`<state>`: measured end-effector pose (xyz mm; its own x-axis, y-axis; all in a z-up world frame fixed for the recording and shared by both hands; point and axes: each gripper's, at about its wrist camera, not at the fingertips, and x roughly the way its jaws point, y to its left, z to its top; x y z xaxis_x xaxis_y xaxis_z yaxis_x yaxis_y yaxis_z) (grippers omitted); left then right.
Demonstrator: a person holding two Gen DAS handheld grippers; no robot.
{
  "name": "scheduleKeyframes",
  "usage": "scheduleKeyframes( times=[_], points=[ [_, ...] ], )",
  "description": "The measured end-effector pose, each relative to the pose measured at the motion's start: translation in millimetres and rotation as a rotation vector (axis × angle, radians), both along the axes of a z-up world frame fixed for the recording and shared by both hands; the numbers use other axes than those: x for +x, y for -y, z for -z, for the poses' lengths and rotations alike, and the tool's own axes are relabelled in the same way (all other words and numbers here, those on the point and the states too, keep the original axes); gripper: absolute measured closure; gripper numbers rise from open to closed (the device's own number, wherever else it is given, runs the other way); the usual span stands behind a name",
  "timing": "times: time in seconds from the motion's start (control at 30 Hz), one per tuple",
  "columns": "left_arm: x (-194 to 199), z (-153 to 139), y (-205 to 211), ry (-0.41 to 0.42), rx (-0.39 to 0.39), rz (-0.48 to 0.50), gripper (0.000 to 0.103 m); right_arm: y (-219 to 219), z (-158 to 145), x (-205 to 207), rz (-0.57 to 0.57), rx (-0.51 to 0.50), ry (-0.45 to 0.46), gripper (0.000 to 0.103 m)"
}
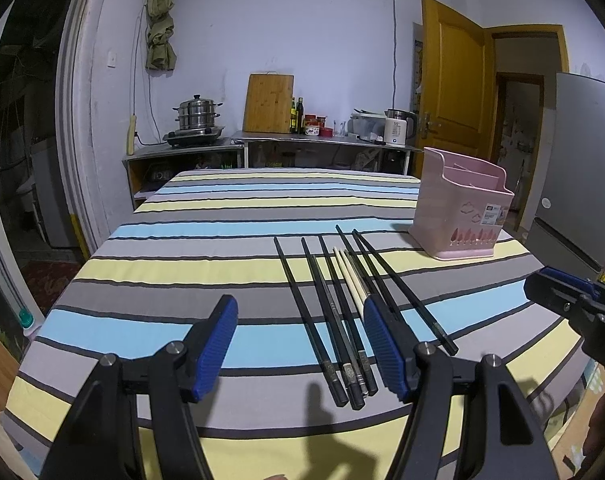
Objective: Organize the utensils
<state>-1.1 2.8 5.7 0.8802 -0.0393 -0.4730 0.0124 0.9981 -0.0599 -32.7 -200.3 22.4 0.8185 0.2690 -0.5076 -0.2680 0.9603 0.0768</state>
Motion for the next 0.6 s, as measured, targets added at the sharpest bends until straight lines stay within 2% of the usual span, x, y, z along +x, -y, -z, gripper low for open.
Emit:
scheduleKeyframes(
  times=[0.6],
  points=[
    [-0.2,-4.3,0.8,0.0,-0.002,0.003,0.035,-2.7,-4.5,-0.2,-0.002,0.0,0.0,0.069]
  ],
)
